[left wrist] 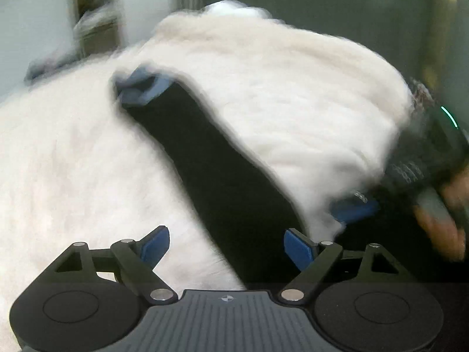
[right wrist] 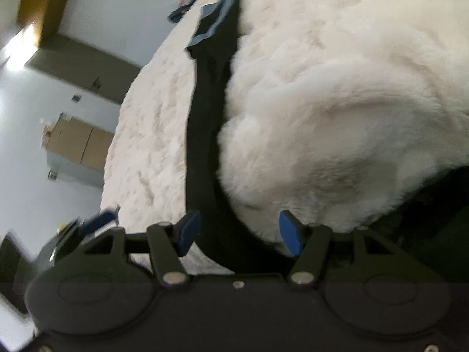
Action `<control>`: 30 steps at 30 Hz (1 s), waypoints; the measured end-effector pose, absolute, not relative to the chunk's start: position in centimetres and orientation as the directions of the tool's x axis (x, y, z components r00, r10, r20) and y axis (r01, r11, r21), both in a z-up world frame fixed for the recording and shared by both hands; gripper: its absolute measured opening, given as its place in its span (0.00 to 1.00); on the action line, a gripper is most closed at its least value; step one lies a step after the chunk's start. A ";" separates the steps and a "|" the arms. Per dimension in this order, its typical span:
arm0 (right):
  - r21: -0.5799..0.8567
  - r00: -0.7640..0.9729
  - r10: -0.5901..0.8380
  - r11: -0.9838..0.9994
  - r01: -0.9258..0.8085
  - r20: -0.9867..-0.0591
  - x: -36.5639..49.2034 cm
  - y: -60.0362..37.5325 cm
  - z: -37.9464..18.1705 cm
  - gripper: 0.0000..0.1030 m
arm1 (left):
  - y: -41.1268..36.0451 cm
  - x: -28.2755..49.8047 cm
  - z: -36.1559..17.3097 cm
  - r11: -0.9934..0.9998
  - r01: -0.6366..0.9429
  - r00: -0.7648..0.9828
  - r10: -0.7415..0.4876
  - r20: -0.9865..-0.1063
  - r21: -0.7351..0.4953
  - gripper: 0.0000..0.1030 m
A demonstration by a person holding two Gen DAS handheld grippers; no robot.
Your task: Fold clothes
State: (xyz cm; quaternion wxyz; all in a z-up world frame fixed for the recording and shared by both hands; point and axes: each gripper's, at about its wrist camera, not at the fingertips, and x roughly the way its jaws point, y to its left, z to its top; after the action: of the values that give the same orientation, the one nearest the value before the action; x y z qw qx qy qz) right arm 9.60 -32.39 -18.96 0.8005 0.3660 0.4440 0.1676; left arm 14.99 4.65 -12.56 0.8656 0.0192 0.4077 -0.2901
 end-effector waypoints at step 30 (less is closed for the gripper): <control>0.737 0.330 0.749 0.649 -0.192 -0.574 12.4 -29.2 -20.8 0.30 | 10.3 16.8 -20.3 0.770 0.331 0.388 -0.638 -0.665 -0.546 0.79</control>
State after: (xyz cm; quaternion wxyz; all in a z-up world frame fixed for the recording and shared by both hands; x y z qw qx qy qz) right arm 12.39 -29.19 -20.81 0.7643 0.2845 0.4900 0.3079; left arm 16.76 10.34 -20.31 0.8166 -0.1644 0.4670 -0.2969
